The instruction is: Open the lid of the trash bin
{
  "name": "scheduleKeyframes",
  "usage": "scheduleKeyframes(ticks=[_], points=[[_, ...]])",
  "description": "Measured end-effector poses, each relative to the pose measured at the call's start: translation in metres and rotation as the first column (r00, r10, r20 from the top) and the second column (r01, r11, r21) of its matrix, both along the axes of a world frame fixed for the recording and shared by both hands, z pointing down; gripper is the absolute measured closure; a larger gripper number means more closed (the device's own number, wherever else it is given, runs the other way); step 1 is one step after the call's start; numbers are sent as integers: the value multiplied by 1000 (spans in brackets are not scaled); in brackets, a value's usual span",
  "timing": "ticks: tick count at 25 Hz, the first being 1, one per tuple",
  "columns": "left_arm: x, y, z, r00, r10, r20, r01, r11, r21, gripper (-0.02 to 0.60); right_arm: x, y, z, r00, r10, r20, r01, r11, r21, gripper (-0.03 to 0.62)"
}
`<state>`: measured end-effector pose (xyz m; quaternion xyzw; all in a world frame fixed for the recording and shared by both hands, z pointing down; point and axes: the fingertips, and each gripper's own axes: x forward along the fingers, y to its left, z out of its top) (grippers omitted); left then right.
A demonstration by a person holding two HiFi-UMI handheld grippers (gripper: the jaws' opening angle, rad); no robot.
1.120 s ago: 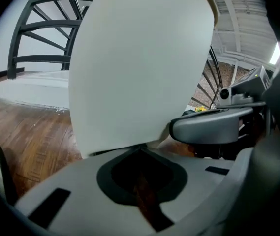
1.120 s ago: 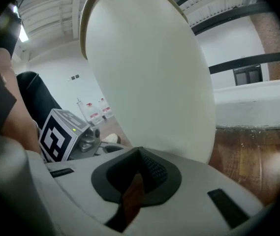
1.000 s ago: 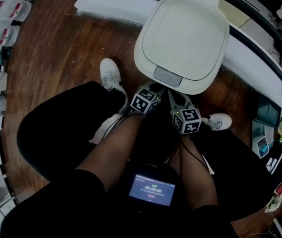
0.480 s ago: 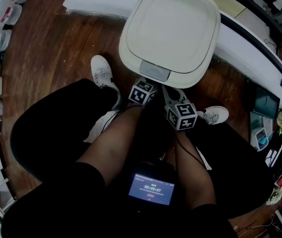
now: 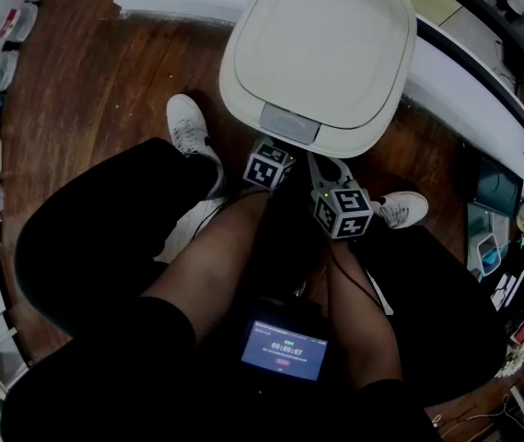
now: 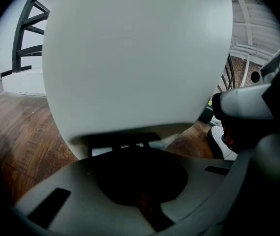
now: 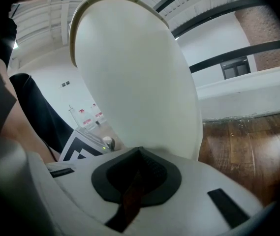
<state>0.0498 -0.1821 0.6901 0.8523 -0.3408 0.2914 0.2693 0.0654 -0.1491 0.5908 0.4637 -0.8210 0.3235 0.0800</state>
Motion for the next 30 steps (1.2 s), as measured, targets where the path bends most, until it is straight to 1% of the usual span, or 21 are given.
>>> scheduleKeyframes(ticks=[2,4,7,12,16,20,30], points=[[0,1,2,999,-34,-1,34,999,-24,563,1,1,0,1000,3,-5,-3,1000,-2,588],[-1,1,3,998,-62,-19,61,997,-49,563,2,3,0,1000,5,-11,-5,1000,-1,588],[-2,1,3,997,-67,-33,64,996,-63,561,2,4,-2,1000,10,-14,-10,1000,1,588],[-4,2,7,995,-95,-19,93,992,-87,561,6,6,-2,999,34,-14,-34,999,5,588],[-1,2,8,997,-80,4,81,993,-84,561,9,8,-3,999,38,-21,-37,999,12,591],[-2,3,9,997,-76,13,77,991,-105,561,9,12,-1,999,24,-46,-24,1000,7,589],[-3,4,9,997,-71,12,72,992,-106,563,11,13,-2,998,24,-60,-23,1000,13,589]])
